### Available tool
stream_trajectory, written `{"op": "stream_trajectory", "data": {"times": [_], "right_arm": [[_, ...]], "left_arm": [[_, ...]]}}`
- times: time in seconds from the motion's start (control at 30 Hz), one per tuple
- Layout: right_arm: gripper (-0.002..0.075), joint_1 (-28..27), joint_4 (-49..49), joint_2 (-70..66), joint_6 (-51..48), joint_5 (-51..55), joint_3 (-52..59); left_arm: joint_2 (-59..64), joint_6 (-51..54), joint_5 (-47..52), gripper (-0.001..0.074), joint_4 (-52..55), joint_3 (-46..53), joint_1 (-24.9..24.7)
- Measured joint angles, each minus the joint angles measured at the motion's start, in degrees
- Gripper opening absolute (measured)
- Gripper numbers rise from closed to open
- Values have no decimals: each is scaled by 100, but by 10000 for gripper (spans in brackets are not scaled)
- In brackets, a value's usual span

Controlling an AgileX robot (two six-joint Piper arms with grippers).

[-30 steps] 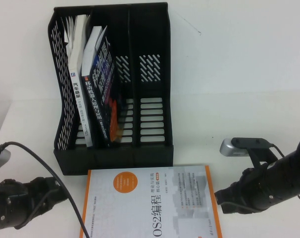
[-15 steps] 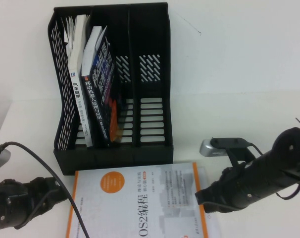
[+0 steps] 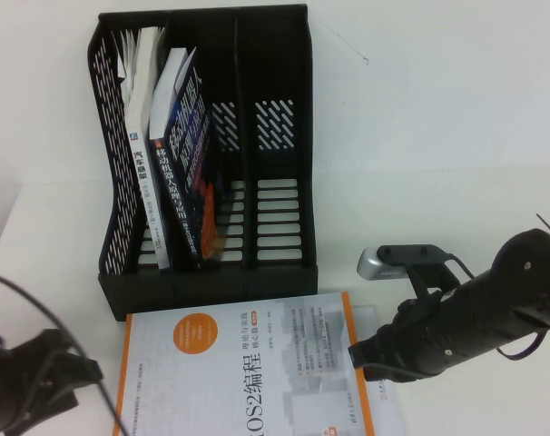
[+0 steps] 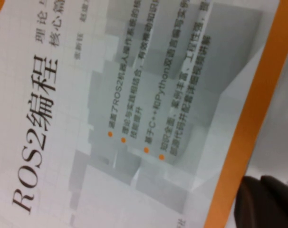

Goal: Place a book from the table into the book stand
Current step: Push book with right arm

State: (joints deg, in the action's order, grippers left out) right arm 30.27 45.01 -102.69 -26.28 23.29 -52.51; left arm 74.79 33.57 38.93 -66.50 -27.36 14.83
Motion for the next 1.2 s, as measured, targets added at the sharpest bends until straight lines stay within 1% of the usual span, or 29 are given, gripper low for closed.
{"op": "stream_trajectory", "data": {"times": [0.1,0.2,0.27,0.33,0.47,0.57,0.7,1.0,1.2], "right_arm": [[2,0,261,0,-345,-24,0],[2,0,587,0,-646,-28,0],[2,0,706,0,-773,-37,0],[2,0,770,-14,-846,-37,0],[2,24,911,-228,-967,-107,-3],[2,105,1017,-464,-1192,-183,-25],[2,229,1156,-536,-1316,-311,-87],[2,239,1256,-558,-1362,-338,-86],[2,239,1256,-558,-1406,-348,-86]], "left_arm": [[204,308,358,342,-185,0,460],[317,501,569,342,-271,-3,657],[394,553,618,346,-271,-3,693],[502,562,643,365,-261,-3,701],[724,567,684,453,-223,-3,701],[861,588,768,484,-223,-3,701],[978,640,794,495,-223,-13,701],[1202,660,486,499,-200,-128,701],[1717,946,943,499,-189,-470,701]]}}
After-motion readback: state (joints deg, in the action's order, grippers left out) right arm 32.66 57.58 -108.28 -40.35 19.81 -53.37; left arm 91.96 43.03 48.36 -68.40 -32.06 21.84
